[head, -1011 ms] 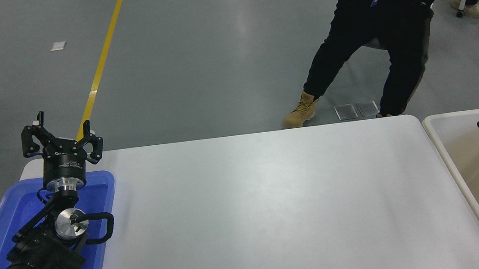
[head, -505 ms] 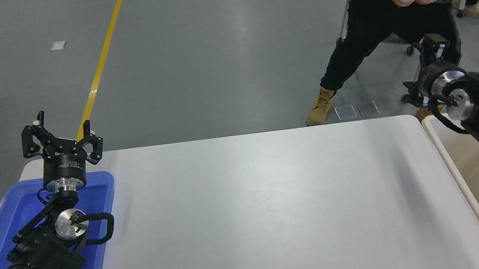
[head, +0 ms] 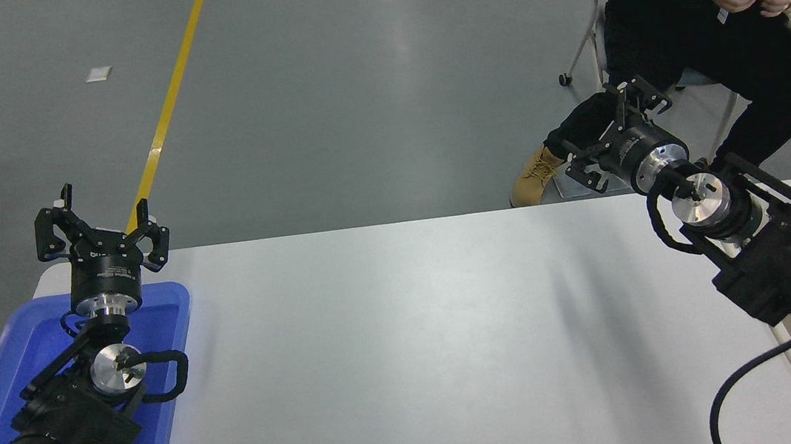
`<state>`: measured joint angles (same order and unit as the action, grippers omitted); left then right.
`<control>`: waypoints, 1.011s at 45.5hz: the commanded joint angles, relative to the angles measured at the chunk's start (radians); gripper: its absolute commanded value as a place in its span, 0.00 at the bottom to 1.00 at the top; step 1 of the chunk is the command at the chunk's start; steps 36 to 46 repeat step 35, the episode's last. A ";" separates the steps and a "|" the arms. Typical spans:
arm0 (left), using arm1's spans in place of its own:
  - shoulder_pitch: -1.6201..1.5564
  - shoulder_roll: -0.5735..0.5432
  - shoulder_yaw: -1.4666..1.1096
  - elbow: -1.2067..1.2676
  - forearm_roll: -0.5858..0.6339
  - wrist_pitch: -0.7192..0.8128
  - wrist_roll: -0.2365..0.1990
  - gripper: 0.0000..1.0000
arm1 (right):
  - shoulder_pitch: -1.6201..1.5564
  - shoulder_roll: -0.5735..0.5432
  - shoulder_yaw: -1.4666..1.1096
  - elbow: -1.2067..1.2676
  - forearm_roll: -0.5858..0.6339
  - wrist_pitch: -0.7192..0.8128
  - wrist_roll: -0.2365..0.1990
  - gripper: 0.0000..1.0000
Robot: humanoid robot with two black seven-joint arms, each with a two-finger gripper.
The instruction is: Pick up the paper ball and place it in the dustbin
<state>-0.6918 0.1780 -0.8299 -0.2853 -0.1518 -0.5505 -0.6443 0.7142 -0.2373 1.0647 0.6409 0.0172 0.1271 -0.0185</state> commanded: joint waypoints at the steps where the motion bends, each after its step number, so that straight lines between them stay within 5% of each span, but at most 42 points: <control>1: 0.000 0.001 0.000 0.000 0.000 0.000 0.000 0.99 | -0.064 0.038 0.132 -0.061 0.001 0.088 0.000 1.00; 46: 0.000 0.000 0.000 0.000 0.000 0.000 0.000 0.99 | -0.117 0.044 0.146 -0.161 0.003 0.233 0.002 1.00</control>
